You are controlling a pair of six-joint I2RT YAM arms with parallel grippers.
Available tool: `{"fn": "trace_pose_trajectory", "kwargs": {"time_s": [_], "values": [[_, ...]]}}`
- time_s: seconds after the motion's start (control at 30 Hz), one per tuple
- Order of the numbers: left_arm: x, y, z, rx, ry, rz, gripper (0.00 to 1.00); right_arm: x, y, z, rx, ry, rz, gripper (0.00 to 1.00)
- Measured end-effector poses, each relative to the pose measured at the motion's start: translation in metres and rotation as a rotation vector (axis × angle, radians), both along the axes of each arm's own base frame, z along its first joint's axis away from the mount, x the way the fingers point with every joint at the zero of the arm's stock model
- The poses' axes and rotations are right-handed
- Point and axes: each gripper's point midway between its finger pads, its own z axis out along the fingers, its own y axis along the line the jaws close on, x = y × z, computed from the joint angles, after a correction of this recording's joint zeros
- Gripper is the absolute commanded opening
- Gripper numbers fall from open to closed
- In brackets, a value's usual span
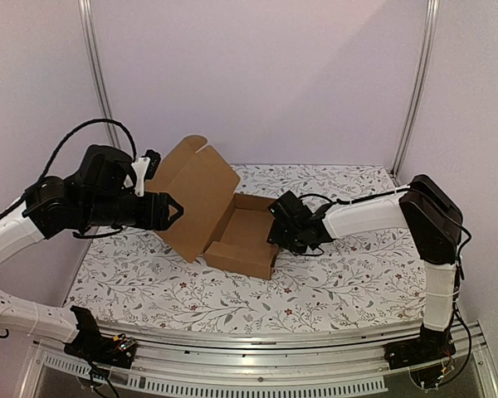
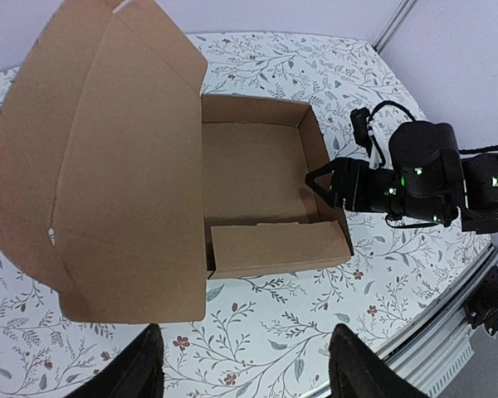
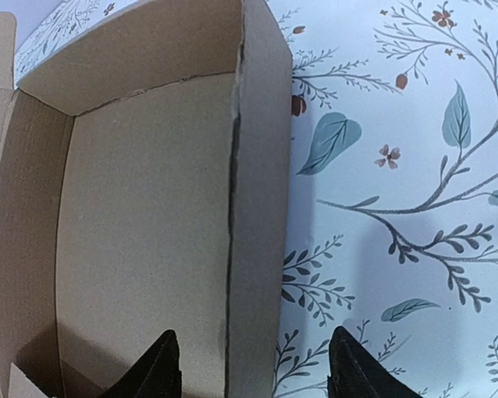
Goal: Fold the paper box
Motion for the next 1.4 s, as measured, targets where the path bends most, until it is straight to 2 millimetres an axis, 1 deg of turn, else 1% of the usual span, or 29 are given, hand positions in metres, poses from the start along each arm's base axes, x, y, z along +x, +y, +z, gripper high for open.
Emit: {"fn": "trace_pose_trajectory", "kwargs": {"time_s": [0.13,0.23,0.3,0.37,0.43,0.5,0.6,0.67,0.73,0.8,0.9,0.97,1.07,1.13,1.23,1.4], "values": [[0.0,-0.006,-0.008,0.008,0.021,-0.007,0.66,0.006,-0.008,0.003,-0.053,-0.037,0.006,0.7],[0.0,-0.009,-0.015,0.021,0.036,-0.011,0.66,0.009,-0.014,0.01,-0.093,-0.059,0.029,0.74],[0.001,-0.011,-0.021,0.031,0.044,-0.012,0.67,0.014,-0.023,0.022,-0.121,-0.08,0.053,0.77],[0.001,-0.011,-0.025,0.04,0.052,-0.012,0.67,0.023,-0.033,0.038,-0.135,-0.108,0.072,0.8],[0.002,-0.012,-0.027,0.043,0.053,-0.015,0.67,0.034,-0.045,0.055,-0.149,-0.135,0.101,0.83],[0.002,-0.015,-0.029,0.043,0.054,-0.021,0.67,0.044,-0.056,0.066,-0.183,-0.147,0.141,0.84],[0.004,-0.019,-0.033,0.052,0.056,-0.037,0.69,0.06,-0.065,0.081,-0.236,-0.156,0.235,0.87],[0.005,-0.022,-0.034,0.054,0.053,-0.048,0.7,0.071,-0.066,0.091,-0.262,-0.158,0.307,0.89],[0.006,-0.026,-0.036,0.056,0.057,-0.063,0.7,0.08,-0.063,0.1,-0.279,-0.166,0.38,0.91],[0.006,-0.03,-0.038,0.055,0.061,-0.079,0.71,0.088,-0.054,0.105,-0.286,-0.172,0.473,0.93],[0.006,-0.036,-0.044,0.058,0.077,-0.1,0.71,0.094,-0.043,0.103,-0.294,-0.163,0.593,0.94],[0.005,-0.04,-0.048,0.06,0.092,-0.115,0.71,0.098,-0.031,0.1,-0.295,-0.16,0.674,0.95],[0.003,-0.044,-0.052,0.059,0.109,-0.133,0.71,0.107,-0.015,0.096,-0.303,-0.168,0.771,0.98],[0.002,-0.045,-0.053,0.056,0.115,-0.141,0.71,0.113,-0.007,0.09,-0.312,-0.172,0.82,0.98],[0.002,-0.047,-0.053,0.051,0.118,-0.147,0.71,0.117,0.003,0.08,-0.312,-0.164,0.878,0.97],[0.001,-0.047,-0.054,0.054,0.12,-0.153,0.71,0.131,0.018,0.06,-0.309,-0.162,0.924,0.94]]}}
